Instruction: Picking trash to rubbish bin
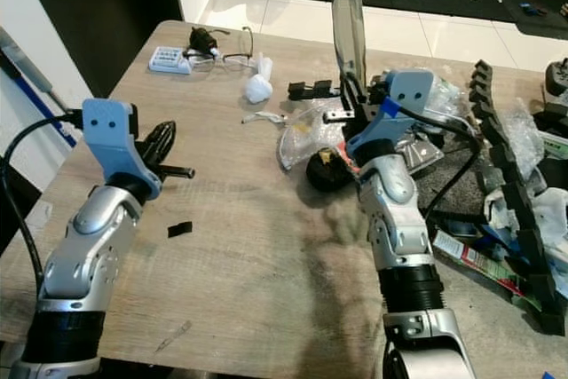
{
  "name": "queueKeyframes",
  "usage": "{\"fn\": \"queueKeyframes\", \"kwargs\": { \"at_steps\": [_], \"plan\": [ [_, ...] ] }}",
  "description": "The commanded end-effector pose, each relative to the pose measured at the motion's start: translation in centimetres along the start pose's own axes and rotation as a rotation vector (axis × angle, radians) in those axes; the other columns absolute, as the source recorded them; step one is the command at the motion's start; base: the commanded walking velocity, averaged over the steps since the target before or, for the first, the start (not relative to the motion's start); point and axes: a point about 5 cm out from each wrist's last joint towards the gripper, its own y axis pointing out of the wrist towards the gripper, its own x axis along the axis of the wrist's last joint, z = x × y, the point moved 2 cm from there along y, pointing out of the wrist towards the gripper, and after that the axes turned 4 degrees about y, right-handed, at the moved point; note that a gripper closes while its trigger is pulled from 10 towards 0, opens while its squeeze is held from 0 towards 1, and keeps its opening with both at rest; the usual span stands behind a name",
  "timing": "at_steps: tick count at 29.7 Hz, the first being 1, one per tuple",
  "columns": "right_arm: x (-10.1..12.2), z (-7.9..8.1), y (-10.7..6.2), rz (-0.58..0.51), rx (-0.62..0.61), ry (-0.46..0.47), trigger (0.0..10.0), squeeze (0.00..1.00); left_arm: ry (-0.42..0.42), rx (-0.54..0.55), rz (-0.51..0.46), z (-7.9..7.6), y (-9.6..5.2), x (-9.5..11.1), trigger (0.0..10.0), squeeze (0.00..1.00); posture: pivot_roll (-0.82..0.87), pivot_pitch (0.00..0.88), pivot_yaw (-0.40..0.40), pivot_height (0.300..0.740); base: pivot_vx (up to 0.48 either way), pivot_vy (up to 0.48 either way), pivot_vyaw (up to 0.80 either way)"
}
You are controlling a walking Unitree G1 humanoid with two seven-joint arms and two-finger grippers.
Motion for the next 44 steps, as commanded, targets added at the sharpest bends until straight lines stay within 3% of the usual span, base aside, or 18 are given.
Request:
{"fn": "queueKeyframes", "kwargs": {
  "at_steps": [1,19,44],
  "plan": [
    [-0.06,-0.17,-0.35,0.005,-0.005,-0.003,10.0,0.00,-0.014,-0.005,0.003,-0.31,-0.26,-0.08,10.0,0.00,0.00,0.201,-0.027,0.740,0.000,0.000,0.00],
    [-0.07,-0.02,-0.36,0.007,-0.001,0.004,10.0,0.00,-0.010,0.005,-0.026,-0.07,0.01,0.72,10.0,0.00,0.00,0.197,-0.031,0.740,-0.053,0.000,0.00],
    [-0.11,0.05,-0.53,0.003,-0.004,0.009,10.0,0.00,-0.002,-0.017,-0.030,-0.23,0.01,0.87,10.0,0.00,0.00,0.173,-0.023,0.740,-0.252,0.000,0.00]
  ]
}}
